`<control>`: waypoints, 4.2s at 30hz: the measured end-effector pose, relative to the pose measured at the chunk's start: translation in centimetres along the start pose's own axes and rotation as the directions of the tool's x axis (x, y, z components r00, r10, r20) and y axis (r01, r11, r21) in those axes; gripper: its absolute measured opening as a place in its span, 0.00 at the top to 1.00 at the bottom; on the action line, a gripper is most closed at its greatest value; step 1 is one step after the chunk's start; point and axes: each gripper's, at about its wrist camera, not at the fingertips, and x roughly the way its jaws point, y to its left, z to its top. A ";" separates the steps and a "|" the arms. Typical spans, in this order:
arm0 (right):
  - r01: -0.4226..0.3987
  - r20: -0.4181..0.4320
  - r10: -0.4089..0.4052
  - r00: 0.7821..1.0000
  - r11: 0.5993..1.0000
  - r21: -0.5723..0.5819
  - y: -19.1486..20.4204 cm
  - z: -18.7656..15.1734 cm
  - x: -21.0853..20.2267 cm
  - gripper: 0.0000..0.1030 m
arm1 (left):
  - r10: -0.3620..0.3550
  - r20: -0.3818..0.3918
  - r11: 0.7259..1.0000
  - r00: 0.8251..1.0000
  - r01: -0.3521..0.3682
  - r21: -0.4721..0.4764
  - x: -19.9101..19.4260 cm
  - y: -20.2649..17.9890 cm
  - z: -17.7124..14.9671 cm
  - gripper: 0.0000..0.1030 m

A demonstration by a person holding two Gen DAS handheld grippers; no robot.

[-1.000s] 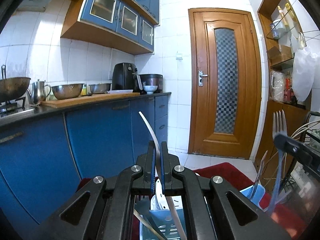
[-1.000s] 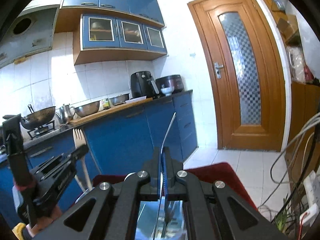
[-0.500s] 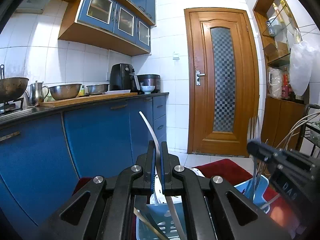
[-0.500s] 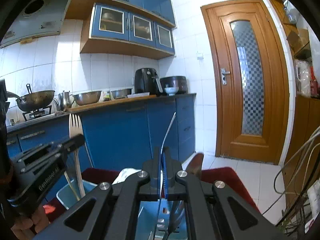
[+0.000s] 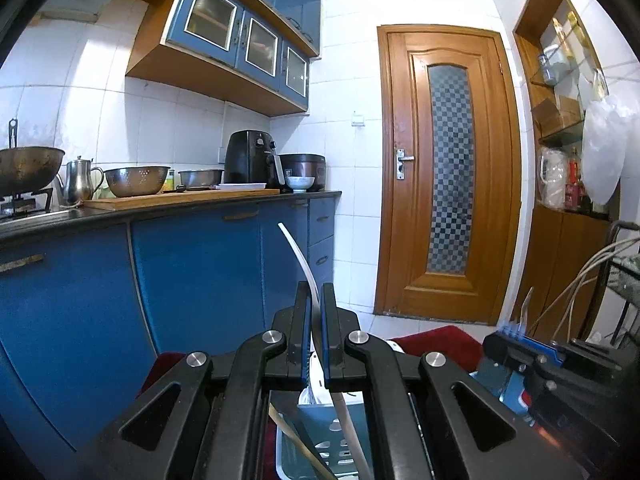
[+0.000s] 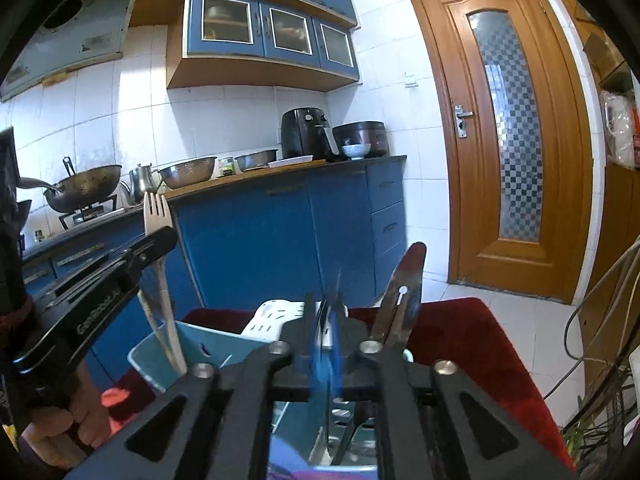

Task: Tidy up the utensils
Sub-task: 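Lower the white utensil into the holder and open the left tool while the right tool releases the fork, then withdraw both open tools from the holder back toward the remaining utensils, then move the left tool to a white plastic spoon while the right tool closes on a metal fork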

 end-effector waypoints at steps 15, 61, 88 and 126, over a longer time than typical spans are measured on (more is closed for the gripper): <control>-0.035 0.025 0.034 0.999 0.998 0.048 -0.6 0.4 -3.5 0.69 | -0.003 0.024 1.000 1.000 0.003 0.001 -0.6 -0.2 0.3 0.98; 0.030 -0.222 -0.006 0.975 0.994 0.109 0.4 -4.2 -9.9 0.66 | -0.092 -0.275 0.996 0.957 0.091 -0.016 -11.1 -0.8 -2.9 0.72; 0.076 -0.502 0.010 0.865 0.986 0.150 0.5 -12.6 -5.9 0.65 | 0.006 -0.541 0.994 0.841 -0.066 -0.091 -10.8 3.5 -11.2 0.72; 0.195 -0.535 -0.111 0.838 0.976 0.102 -3.7 -13.1 -6.9 0.77 | -0.179 -0.616 0.983 0.767 0.121 -0.135 -9.4 -2.1 -13.4 0.72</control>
